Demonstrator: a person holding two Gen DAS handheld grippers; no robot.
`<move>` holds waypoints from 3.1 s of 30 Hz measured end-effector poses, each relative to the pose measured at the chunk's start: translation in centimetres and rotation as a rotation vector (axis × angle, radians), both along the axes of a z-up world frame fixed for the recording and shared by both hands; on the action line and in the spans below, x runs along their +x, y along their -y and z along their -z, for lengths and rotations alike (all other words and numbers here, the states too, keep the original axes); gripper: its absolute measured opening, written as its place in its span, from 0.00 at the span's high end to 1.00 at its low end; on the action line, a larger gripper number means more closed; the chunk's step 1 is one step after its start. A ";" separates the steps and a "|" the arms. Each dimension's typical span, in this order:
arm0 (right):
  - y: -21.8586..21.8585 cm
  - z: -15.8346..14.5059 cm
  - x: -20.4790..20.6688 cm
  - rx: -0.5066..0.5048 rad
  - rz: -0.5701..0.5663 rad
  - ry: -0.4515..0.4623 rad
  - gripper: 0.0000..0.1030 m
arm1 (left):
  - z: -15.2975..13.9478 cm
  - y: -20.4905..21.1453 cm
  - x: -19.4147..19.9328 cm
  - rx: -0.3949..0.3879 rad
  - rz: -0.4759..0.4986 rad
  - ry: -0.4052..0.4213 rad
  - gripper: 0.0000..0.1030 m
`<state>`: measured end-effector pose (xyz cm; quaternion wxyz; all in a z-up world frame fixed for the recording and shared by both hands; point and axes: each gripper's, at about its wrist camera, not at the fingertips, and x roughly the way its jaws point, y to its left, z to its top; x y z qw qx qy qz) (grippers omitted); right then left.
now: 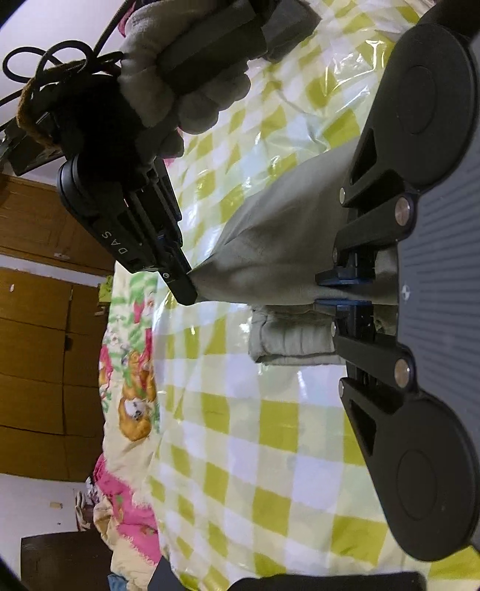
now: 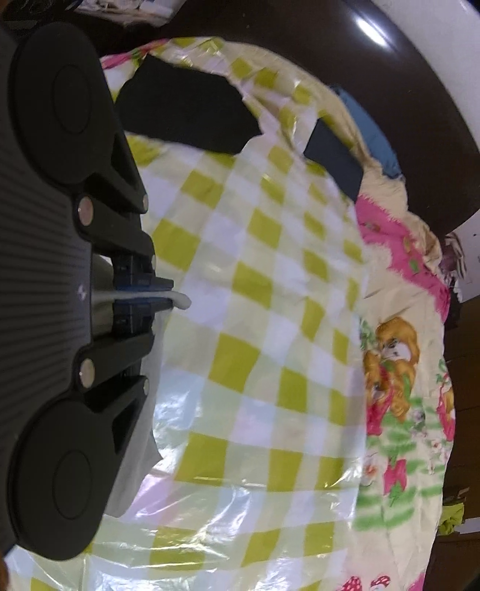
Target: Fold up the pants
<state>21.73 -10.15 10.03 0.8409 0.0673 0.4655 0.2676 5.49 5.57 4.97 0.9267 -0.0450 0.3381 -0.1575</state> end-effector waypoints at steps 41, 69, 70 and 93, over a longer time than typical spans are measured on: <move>5.6 8.0 -4.8 0.016 0.329 0.108 0.62 | 1.8 2.0 7.6 0.143 -0.024 0.097 0.65; 8.8 8.4 -10.8 0.018 0.434 0.004 0.54 | 3.6 1.2 5.2 0.288 -0.074 -0.082 0.58; 8.7 8.7 -10.9 0.002 0.430 0.002 0.54 | 4.0 1.5 5.3 0.308 -0.069 -0.091 0.57; 9.2 7.9 -14.0 -0.090 0.428 0.028 0.54 | 4.1 2.7 3.8 0.349 -0.025 -0.115 0.53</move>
